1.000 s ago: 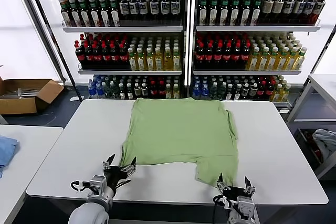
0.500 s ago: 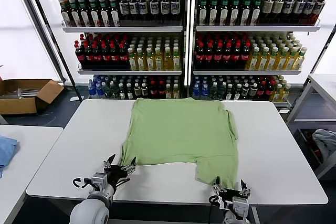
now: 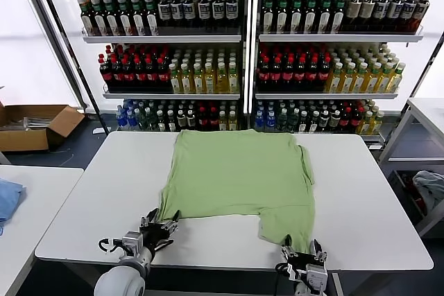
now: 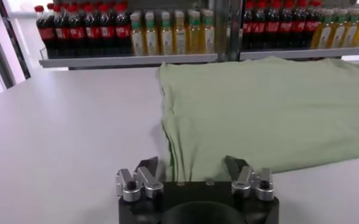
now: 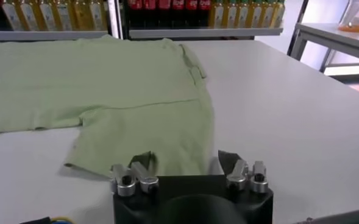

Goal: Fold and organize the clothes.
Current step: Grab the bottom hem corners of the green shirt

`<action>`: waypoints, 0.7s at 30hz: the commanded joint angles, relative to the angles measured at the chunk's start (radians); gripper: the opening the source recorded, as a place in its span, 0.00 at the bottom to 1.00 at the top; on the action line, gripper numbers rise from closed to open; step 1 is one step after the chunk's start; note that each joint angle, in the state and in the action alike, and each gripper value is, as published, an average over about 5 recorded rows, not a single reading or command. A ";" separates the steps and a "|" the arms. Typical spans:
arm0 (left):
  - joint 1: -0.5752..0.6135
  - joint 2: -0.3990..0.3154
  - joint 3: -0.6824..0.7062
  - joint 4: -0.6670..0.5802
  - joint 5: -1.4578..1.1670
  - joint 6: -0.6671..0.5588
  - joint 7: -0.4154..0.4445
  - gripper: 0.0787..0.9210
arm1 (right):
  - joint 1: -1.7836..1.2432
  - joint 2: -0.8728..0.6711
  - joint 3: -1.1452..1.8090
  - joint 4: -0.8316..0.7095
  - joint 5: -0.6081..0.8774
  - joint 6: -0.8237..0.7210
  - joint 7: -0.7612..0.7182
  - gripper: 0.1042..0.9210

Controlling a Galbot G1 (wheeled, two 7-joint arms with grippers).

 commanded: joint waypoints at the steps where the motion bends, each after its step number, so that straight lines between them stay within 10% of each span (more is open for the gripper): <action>1: 0.011 -0.003 0.000 0.000 -0.001 0.007 0.002 0.58 | -0.001 0.003 -0.002 -0.005 0.003 0.000 0.001 0.44; 13: 0.039 -0.018 0.002 -0.027 0.001 -0.020 0.007 0.17 | -0.015 -0.024 0.012 0.038 0.010 0.026 -0.037 0.04; 21: 0.047 -0.038 -0.009 -0.077 -0.013 -0.110 -0.001 0.01 | -0.018 -0.056 0.046 0.130 0.013 0.122 -0.113 0.00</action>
